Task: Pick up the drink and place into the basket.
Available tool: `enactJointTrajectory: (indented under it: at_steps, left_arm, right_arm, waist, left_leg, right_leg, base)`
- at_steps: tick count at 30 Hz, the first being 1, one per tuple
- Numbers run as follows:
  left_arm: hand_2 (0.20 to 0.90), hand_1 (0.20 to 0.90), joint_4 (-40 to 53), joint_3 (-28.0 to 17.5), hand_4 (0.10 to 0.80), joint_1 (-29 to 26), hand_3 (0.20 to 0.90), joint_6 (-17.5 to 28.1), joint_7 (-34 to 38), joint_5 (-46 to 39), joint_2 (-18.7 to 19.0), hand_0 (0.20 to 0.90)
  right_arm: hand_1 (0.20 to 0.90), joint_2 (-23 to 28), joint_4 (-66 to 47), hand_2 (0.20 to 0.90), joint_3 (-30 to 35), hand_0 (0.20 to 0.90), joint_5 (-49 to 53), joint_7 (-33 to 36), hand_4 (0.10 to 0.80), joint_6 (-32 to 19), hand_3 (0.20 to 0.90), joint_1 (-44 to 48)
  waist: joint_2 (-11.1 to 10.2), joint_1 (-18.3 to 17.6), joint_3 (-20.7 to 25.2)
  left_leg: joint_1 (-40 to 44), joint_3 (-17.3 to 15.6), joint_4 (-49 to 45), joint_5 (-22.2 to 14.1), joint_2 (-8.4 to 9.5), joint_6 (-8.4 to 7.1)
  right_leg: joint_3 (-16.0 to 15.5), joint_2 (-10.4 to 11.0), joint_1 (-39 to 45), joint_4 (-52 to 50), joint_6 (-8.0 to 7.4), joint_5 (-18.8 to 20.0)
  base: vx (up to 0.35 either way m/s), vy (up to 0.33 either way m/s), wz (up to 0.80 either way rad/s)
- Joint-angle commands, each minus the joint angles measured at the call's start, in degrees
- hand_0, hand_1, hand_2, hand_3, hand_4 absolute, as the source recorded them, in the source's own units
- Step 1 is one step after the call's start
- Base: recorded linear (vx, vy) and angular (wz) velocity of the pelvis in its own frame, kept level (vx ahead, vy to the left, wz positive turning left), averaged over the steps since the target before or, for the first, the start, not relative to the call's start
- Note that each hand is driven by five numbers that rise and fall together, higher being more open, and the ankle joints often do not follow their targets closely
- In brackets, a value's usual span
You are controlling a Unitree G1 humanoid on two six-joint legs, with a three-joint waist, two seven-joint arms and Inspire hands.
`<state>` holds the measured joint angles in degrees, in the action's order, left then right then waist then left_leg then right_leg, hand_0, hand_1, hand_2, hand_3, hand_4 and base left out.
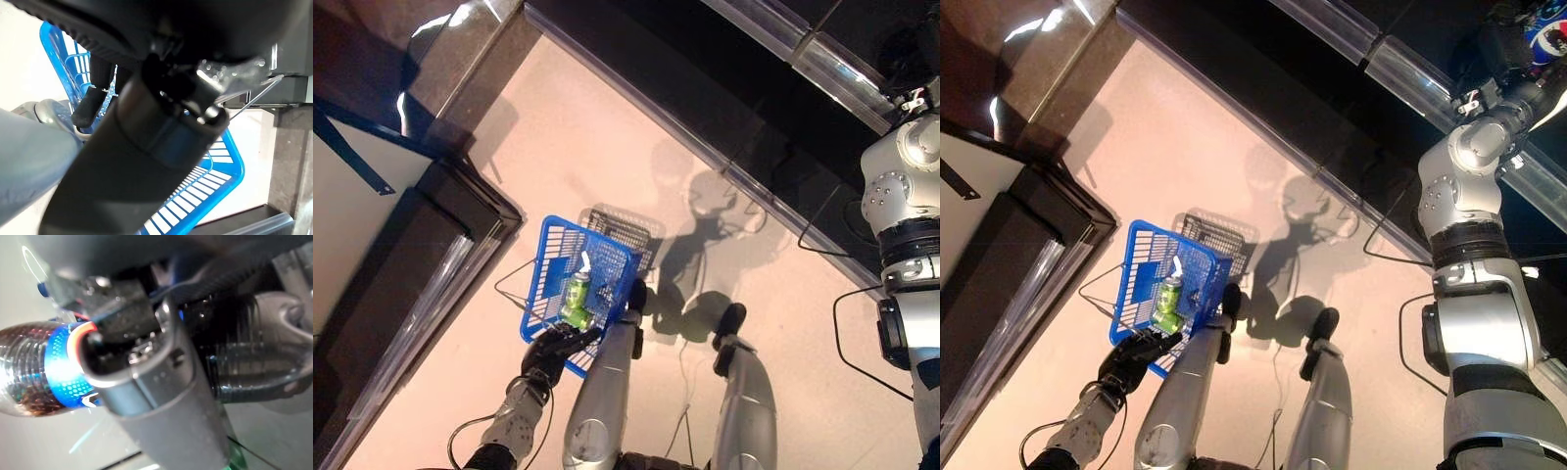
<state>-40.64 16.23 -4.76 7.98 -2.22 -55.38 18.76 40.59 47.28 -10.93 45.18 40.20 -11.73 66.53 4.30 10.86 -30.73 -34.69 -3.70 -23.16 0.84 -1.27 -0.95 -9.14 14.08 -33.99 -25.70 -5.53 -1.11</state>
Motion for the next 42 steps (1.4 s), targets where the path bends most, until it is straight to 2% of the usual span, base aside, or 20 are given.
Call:
enactJointTrajectory:
  at_steps: [1,5,8,9,14,20,22,27,30,34,42]
  left_arm:
    - [0.300,0.300,10.2,-1.2,0.100,7.3,0.200,8.9,-4.2,-1.2,5.6,0.300]
    - [0.300,0.300,13.4,-2.7,0.100,6.5,0.200,10.2,-4.8,-1.7,5.8,0.300]
    - [0.300,0.300,15.0,-3.3,0.100,6.4,0.200,11.3,-5.9,-1.1,5.8,0.300]
    - [0.300,0.300,16.2,-3.8,0.100,6.3,0.200,12.1,-6.4,-0.6,5.4,0.300]
    - [0.300,0.300,19.2,-4.2,0.100,6.4,0.200,13.3,-7.2,-0.6,4.9,0.300]
    - [0.300,0.300,25.1,-6.2,0.100,8.9,0.200,12.1,-10.4,1.2,5.5,0.300]
    - [0.300,0.300,27.6,-6.3,0.100,10.3,0.200,12.4,-12.8,2.5,6.2,0.300]
    - [0.300,0.300,30.9,-6.5,0.100,10.8,0.200,12.9,-13.7,2.4,6.9,0.300]
    - [0.300,0.300,34.5,-6.5,0.100,10.4,0.200,12.9,-13.5,2.7,7.2,0.300]
    - [0.300,0.300,38.9,-5.7,0.100,10.0,0.200,12.8,-14.2,4.6,8.2,0.300]
    - [0.300,0.300,47.2,-4.2,0.100,7.7,0.200,13.2,-16.7,5.8,11.1,0.300]
  right_arm:
    - [0.300,7.5,-21.5,0.300,-1.8,0.300,-8.8,-4.5,0.100,-4.8,0.200,4.5]
    - [0.300,4.1,-32.8,0.300,1.3,0.300,-10.1,-6.6,0.100,-1.3,0.200,-1.7]
    - [0.300,1.4,-39.1,0.300,3.4,0.300,-9.6,-9.0,0.100,-0.5,0.200,-6.3]
    - [0.300,-1.1,-43.5,0.300,3.9,0.300,-10.0,-10.8,0.100,-0.3,0.200,-9.2]
    - [0.300,-5.1,-50.4,0.300,4.3,0.300,-12.0,-15.3,0.100,0.5,0.200,-13.7]
    - [0.300,-8.6,-57.0,0.300,3.4,0.300,-11.0,-22.4,0.100,2.6,0.200,-21.3]
    - [0.300,-9.5,-59.5,0.300,1.6,0.300,-9.0,-26.2,0.100,4.2,0.200,-24.3]
    - [0.300,-12.0,-62.2,0.300,-2.1,0.300,-7.4,-29.9,0.100,5.1,0.200,-28.0]
    - [0.300,-14.9,-63.1,0.300,-6.6,0.300,-8.4,-31.5,0.100,6.6,0.200,-29.6]
    - [0.300,-17.0,-62.4,0.300,-11.1,0.300,-7.6,-30.8,0.100,8.2,0.200,-29.4]
    - [0.300,-20.8,-58.4,0.300,-17.1,0.300,-8.2,-26.5,0.100,7.8,0.200,-27.0]
  waist:
    - [0.4,0.1,0.9]
    - [-0.4,-0.4,0.9]
    - [-0.9,-0.8,0.9]
    - [-1.1,-1.1,0.9]
    - [-1.2,-1.5,0.9]
    - [-1.8,-1.3,2.7]
    - [-2.0,-1.0,3.8]
    - [-2.2,-0.5,4.9]
    - [-2.2,0.2,5.8]
    - [-2.2,1.5,6.5]
    - [-1.7,4.7,6.7]
  left_leg:
    - [4.2,3.5,-1.8,-4.9,2.50,0.93]
    - [6.4,3.3,-1.7,-4.9,2.18,0.71]
    - [8.2,3.2,-1.7,-4.9,1.98,0.56]
    - [9.7,3.1,-1.5,-4.8,1.71,0.40]
    - [13.2,2.9,-0.9,-4.0,1.32,-0.06]
    - [16.9,3.0,1.0,-3.4,1.42,-0.32]
    - [18.3,3.1,2.0,-3.4,1.37,-0.37]
    - [19.8,3.5,3.3,-3.1,1.29,-0.52]
    - [21.3,4.1,4.7,-2.8,1.38,-0.57]
    - [22.4,5.1,6.2,-2.3,1.58,-0.58]
    - [22.9,8.3,7.2,-1.6,2.49,-0.59]
  right_leg:
    - [-3.8,-2.4,5.2,-2.2,3.53,-4.1]
    - [-3.9,-2.3,7.7,-2.1,3.80,-4.6]
    - [-3.9,-2.4,9.7,-2.1,3.96,-4.9]
    - [-4.0,-2.4,11.4,-1.8,4.20,-5.2]
    - [-4.2,-2.4,15.3,-1.1,4.60,-5.5]
    - [-4.7,-2.1,19.9,1.1,4.49,-5.0]
    - [-5.0,-2.1,21.7,2.4,4.39,-4.8]
    - [-5.5,-2.2,24.0,4.1,4.23,-4.5]
    - [-5.8,-2.4,25.9,5.4,4.04,-4.4]
    - [-6.8,-2.5,27.8,6.8,3.84,-4.3]
    - [-9.1,-2.1,30.0,8.1,3.27,-4.1]
  base:
    - [0.000,0.000,0.00]
    - [-0.009,-0.018,0.00]
    - [0.016,-0.028,0.02]
    - [0.031,-0.013,0.02]
    - [0.007,0.003,0.00]
    - [0.025,-0.011,0.03]
    - [0.037,-0.023,0.11]
    - [0.028,-0.007,0.07]
    - [0.040,0.004,0.07]
    - [0.020,0.004,0.12]
    - [0.016,-0.012,0.19]
